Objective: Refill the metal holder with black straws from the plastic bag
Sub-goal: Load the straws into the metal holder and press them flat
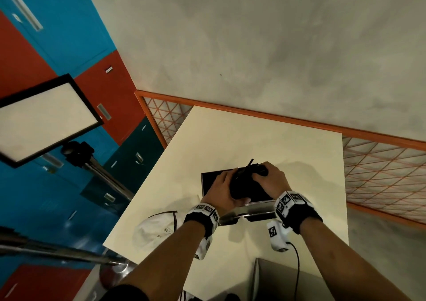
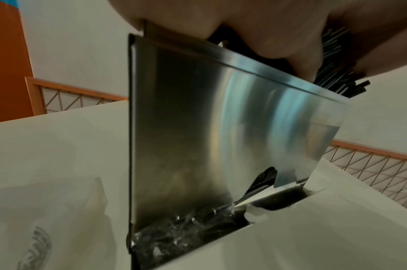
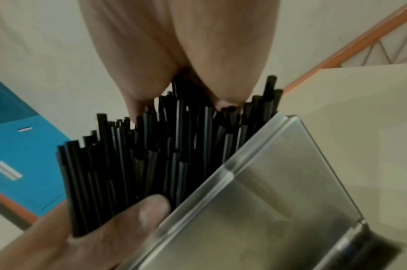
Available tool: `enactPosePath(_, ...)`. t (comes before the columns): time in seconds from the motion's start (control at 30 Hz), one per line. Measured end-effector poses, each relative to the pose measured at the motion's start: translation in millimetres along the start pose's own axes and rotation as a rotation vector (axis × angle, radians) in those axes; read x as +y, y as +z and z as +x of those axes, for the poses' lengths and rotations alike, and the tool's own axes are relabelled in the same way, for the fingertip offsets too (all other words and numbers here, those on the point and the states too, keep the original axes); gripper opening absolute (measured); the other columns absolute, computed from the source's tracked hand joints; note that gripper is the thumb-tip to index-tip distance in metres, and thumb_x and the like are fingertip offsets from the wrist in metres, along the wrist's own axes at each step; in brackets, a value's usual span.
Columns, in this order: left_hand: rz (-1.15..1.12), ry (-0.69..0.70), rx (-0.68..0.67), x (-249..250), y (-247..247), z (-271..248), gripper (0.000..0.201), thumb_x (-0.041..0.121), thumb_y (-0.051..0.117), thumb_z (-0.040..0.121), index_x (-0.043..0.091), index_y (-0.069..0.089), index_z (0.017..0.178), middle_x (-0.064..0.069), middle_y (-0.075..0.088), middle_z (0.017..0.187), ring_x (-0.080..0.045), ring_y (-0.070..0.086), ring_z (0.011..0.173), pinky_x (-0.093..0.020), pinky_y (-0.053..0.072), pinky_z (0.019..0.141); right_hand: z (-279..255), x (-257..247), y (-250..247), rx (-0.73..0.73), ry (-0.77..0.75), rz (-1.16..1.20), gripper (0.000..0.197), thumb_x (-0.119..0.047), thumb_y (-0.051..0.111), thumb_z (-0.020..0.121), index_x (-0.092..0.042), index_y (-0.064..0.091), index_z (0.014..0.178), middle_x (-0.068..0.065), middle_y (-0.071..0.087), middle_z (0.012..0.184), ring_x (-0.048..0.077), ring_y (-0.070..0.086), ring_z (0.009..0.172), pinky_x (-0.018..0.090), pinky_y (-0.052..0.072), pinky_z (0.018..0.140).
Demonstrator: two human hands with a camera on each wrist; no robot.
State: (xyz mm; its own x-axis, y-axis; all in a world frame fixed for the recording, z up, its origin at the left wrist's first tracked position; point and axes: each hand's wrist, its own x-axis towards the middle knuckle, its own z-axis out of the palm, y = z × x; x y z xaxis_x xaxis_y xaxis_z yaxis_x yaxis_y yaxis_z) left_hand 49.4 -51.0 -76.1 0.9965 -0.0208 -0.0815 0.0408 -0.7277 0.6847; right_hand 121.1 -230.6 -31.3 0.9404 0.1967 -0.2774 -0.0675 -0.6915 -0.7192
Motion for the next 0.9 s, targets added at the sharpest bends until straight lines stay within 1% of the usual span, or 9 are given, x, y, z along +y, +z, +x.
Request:
enactPosePath(0.23,0.073,0.07,0.023,0,0,1,0.1,0.056,0.073,0.069,0.028,0.026,0.153,0.0,0.042,0.144,-0.023,0.041,0.133,-0.045,0.037,0.113,-11,2,-1,0.071,-0.094,0.09,0.026,-0.026,0.061,0.086,-0.019,0.062,0.111,0.004,0.069,0.101,0.025,0.061,0.094,0.027,0.043,0.078)
enactPosePath(0.33,0.102,0.114,0.022,3,-2,3,0.097,0.053,0.073,0.068,0.028,0.027,0.15,0.001,0.043,0.139,-0.023,0.047,0.126,-0.046,0.041,0.109,-15,3,-11,0.099,-0.105,0.189,0.019,-0.024,0.061,0.088,-0.02,0.065,0.106,0.0,0.069,0.093,0.018,0.062,0.086,0.026,0.044,0.073)
enactPosePath(0.4,0.139,0.142,0.018,8,-6,6,0.096,0.053,0.073,0.07,0.029,0.027,0.15,0.001,0.041,0.139,-0.024,0.048,0.125,-0.046,0.042,0.109,-15,6,-16,0.125,-0.084,0.252,0.013,-0.023,0.06,0.087,-0.02,0.066,0.098,-0.002,0.069,0.089,0.016,0.064,0.084,0.028,0.048,0.072)
enactPosePath(0.5,0.21,0.179,-0.004,15,-10,9,0.093,0.05,0.074,0.074,0.031,0.026,0.151,0.0,0.039,0.138,-0.026,0.048,0.123,-0.047,0.041,0.108,-10,9,-15,0.113,-0.014,0.286,0.011,-0.02,0.055,0.088,-0.015,0.064,0.087,0.003,0.069,0.085,0.023,0.065,0.084,0.031,0.047,0.067)
enactPosePath(0.57,0.197,0.17,-0.021,13,-9,10,0.091,0.046,0.073,0.074,0.035,0.026,0.15,0.001,0.039,0.137,-0.026,0.048,0.123,-0.047,0.043,0.106,-5,7,-8,0.048,0.02,0.228,0.015,-0.021,0.05,0.092,-0.011,0.061,0.089,0.007,0.067,0.089,0.027,0.063,0.086,0.03,0.041,0.066)
enactPosePath(0.63,0.142,0.132,-0.039,5,-5,9,0.091,0.046,0.073,0.072,0.037,0.027,0.15,0.001,0.039,0.136,-0.026,0.048,0.124,-0.046,0.046,0.105,-4,5,-1,0.015,0.005,0.112,0.019,-0.021,0.047,0.095,-0.008,0.06,0.096,0.009,0.063,0.095,0.027,0.058,0.086,0.029,0.038,0.071)
enactPosePath(0.73,0.107,0.061,-0.059,-5,-2,8,0.094,0.049,0.076,0.072,0.035,0.027,0.152,0.001,0.04,0.137,-0.023,0.045,0.128,-0.043,0.044,0.109,-7,6,0,0.111,-0.07,0.018,0.021,-0.021,0.05,0.095,-0.006,0.063,0.101,0.008,0.059,0.1,0.026,0.056,0.089,0.029,0.04,0.078)
enactPosePath(0.83,0.097,0.014,-0.094,-8,-5,9,0.096,0.048,0.076,0.075,0.032,0.025,0.154,0.002,0.037,0.141,-0.023,0.042,0.132,-0.04,0.041,0.112,-14,11,-4,0.264,-0.131,0.029,0.02,-0.023,0.053,0.094,-0.008,0.066,0.099,0.006,0.059,0.1,0.025,0.059,0.089,0.027,0.041,0.077)
enactPosePath(0.9,0.113,-0.014,-0.128,-10,-8,11,0.098,0.047,0.076,0.075,0.032,0.022,0.155,0.001,0.036,0.144,-0.024,0.041,0.134,-0.042,0.04,0.113,-17,15,-9,0.374,-0.147,0.067,0.021,-0.023,0.053,0.095,-0.01,0.066,0.104,0.004,0.062,0.106,0.023,0.06,0.094,0.027,0.044,0.08)
